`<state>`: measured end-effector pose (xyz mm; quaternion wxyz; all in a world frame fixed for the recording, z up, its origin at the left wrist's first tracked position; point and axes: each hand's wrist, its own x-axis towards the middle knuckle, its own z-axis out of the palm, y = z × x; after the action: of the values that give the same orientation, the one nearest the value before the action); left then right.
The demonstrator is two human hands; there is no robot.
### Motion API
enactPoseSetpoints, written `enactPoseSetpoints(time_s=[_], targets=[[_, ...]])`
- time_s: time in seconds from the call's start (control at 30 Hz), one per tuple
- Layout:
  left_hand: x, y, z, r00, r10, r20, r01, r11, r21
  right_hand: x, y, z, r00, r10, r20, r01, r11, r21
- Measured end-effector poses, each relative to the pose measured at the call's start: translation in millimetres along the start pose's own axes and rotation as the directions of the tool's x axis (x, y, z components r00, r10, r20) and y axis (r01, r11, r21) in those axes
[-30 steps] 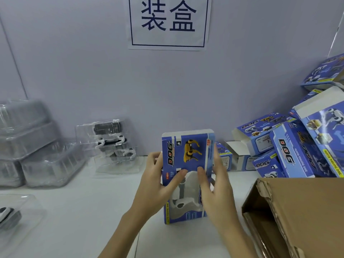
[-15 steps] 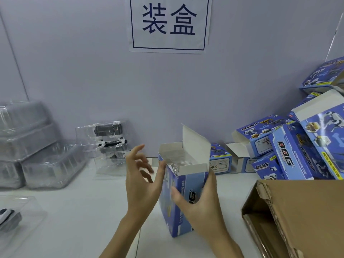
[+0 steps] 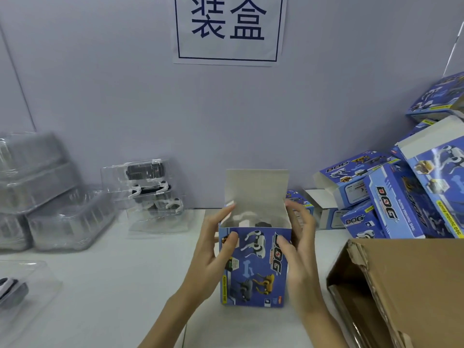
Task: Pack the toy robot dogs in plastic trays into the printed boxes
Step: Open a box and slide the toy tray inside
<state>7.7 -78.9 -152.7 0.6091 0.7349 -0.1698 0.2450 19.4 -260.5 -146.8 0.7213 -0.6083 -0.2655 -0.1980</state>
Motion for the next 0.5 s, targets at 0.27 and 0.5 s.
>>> enactPoseSetpoints(time_s=[0.27, 0.5], targets=[[-1, 17, 7, 0.996, 0.041, -0.085, -0.041, 0.999, -0.005, 7, -6, 0, 0.992, 0.021, -0.128, -0.043, 0.985, -0.169], [12, 25, 9, 0.981, 0.156, -0.119, -0.152, 0.987, 0.043, 8, -6, 1, 0.983, 0.036, -0.180, -0.064, 0.987, -0.149]])
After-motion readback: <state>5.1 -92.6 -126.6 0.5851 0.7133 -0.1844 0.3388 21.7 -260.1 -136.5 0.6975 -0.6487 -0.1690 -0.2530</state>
